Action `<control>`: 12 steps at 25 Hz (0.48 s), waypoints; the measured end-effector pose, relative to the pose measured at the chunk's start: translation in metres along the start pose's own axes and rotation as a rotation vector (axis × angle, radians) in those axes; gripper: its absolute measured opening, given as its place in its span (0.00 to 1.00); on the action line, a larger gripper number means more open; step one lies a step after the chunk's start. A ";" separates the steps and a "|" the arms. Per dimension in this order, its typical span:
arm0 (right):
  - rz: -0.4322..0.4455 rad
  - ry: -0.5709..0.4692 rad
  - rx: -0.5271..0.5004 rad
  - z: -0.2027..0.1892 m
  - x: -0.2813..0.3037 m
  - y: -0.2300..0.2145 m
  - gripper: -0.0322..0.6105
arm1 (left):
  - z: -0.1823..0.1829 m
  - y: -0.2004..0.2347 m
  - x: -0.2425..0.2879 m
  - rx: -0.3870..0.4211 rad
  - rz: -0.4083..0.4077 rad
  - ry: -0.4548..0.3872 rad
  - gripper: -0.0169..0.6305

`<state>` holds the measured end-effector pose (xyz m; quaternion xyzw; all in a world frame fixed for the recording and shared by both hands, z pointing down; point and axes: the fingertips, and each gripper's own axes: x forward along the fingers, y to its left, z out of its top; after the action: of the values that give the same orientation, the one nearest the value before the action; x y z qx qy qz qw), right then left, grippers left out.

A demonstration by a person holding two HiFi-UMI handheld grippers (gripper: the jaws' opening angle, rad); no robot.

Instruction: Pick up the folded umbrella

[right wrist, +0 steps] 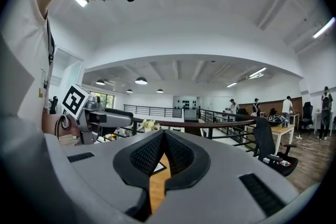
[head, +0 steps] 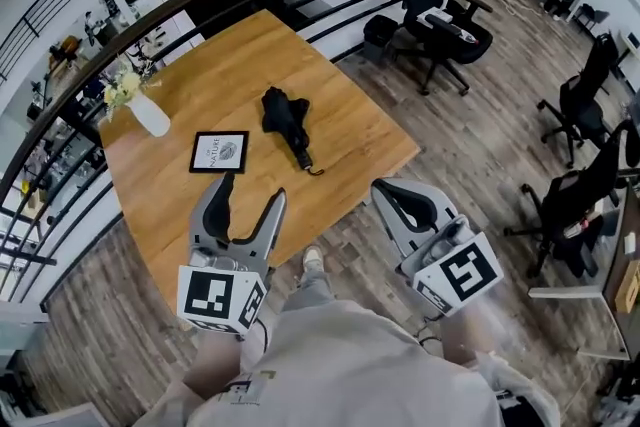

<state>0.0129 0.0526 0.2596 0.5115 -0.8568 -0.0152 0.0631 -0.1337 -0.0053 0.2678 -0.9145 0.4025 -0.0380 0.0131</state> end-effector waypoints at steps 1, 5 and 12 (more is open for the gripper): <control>0.001 0.003 -0.002 0.002 0.018 -0.006 0.09 | -0.003 0.014 0.012 -0.002 -0.003 0.007 0.51; 0.009 0.015 -0.006 0.001 0.085 -0.031 0.09 | -0.016 0.059 0.056 -0.014 -0.020 0.022 0.51; -0.007 0.035 0.009 0.006 0.185 -0.062 0.09 | -0.033 0.138 0.108 -0.035 -0.029 0.059 0.51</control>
<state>-0.0204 -0.1395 0.2656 0.5151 -0.8538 -0.0025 0.0756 -0.1651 -0.1785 0.2990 -0.9189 0.3898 -0.0579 -0.0154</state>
